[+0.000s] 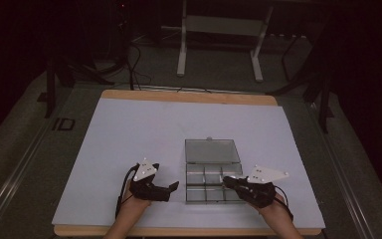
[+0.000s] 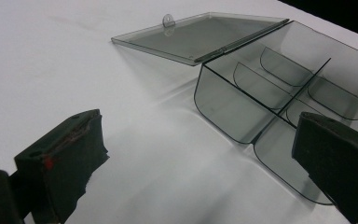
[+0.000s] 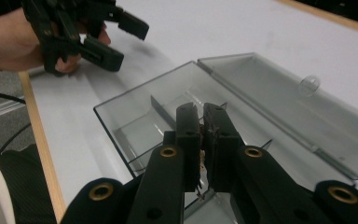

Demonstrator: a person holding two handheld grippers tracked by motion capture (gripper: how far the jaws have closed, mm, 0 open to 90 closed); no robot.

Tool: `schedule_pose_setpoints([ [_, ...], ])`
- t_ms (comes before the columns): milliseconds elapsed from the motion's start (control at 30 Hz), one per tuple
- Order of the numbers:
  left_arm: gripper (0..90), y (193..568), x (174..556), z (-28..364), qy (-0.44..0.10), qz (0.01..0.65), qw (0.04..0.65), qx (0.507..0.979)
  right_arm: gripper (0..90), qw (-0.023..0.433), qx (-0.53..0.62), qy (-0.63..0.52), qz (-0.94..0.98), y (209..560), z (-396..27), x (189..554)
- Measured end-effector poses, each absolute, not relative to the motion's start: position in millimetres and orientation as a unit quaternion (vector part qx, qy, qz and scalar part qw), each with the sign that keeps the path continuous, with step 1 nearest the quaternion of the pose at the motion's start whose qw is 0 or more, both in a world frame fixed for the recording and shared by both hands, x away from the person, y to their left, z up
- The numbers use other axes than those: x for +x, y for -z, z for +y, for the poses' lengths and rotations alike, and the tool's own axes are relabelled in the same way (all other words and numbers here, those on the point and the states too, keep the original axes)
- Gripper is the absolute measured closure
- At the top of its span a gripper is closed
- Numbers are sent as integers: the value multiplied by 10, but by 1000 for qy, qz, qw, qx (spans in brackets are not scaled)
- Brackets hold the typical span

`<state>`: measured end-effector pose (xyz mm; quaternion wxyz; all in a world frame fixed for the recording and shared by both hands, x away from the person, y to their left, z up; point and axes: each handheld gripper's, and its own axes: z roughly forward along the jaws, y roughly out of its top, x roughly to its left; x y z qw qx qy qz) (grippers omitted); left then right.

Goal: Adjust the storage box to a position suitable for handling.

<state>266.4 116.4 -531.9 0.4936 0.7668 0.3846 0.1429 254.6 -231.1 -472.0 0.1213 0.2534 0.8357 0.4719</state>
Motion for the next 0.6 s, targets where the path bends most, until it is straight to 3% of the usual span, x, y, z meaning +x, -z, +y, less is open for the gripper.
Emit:
schedule_pose_setpoints([
  [600, 29, 5325, 2661, 1170, -148, 385, 491, 767, 853, 112, 260, -432, 856, 5047, -2214, 2602],
])
